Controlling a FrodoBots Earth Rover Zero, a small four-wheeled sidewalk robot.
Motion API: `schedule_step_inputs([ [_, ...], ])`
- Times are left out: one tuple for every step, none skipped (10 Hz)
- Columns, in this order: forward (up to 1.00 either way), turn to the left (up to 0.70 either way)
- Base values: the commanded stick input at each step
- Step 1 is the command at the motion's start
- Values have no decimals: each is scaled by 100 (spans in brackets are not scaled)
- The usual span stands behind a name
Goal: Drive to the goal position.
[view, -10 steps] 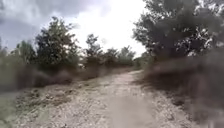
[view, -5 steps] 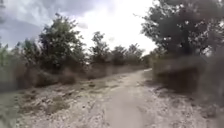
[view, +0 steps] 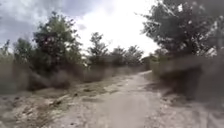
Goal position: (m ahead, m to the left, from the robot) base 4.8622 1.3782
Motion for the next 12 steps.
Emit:
schedule_step_inputs([
  [70,-35],
  [70,-22],
  [70,0],
  [70,0],
  [70,0],
  [70,0],
  [70,0],
  [70,0],
  [70,0],
  [70,0],
  [70,0],
  [70,0],
])
